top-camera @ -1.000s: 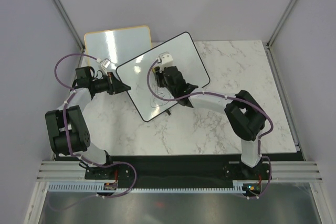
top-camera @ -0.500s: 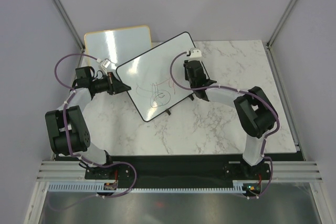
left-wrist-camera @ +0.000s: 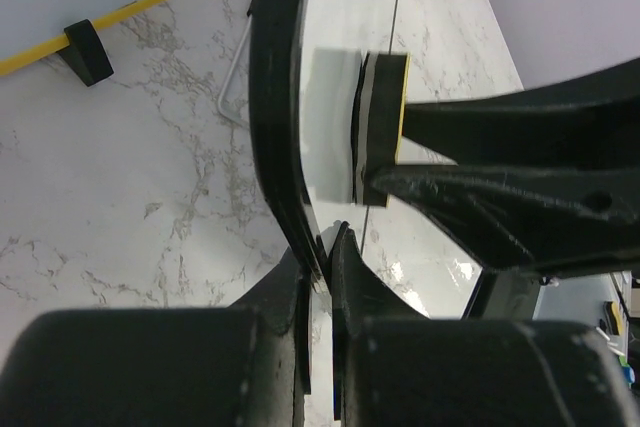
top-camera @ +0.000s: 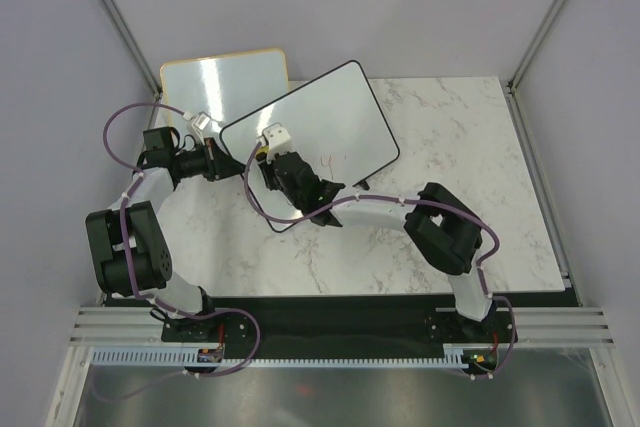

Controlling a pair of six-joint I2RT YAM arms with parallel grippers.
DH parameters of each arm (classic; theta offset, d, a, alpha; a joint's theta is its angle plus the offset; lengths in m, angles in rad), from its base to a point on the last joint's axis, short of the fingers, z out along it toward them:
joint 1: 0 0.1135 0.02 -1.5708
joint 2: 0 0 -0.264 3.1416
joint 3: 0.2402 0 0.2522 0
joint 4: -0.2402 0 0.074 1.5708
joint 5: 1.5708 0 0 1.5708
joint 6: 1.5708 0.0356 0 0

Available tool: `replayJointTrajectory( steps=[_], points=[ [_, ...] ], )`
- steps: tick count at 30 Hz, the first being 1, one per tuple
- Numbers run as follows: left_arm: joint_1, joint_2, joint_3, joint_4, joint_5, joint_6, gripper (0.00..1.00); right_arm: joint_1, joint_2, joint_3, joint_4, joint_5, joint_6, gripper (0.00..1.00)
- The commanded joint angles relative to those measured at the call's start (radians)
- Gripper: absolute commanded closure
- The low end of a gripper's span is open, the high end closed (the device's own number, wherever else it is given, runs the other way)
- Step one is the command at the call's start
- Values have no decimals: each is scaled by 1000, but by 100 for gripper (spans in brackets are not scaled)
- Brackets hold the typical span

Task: Erase the whiteboard

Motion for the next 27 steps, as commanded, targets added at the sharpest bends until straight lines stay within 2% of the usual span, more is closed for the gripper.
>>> replayJointTrajectory(
  steps=[1, 7, 11, 17, 27],
  points=[
    [-23, -30, 34, 81, -72, 217, 98, -3, 82, -5, -120, -109, 30, 100],
    [-25, -30, 37, 83, -69, 217, 98, -83, 9, -67, -149, -31, 53, 100],
    [-25, -34, 38, 80, -67, 218, 98, -256, -54, -187, -157, 3, 102, 100],
    [-23, -31, 41, 77, -70, 217, 98, -446, -76, -222, -161, -17, 114, 100],
    [-23, -39, 41, 64, -82, 234, 98, -475, -36, -161, -166, -50, 125, 100]
  ],
)
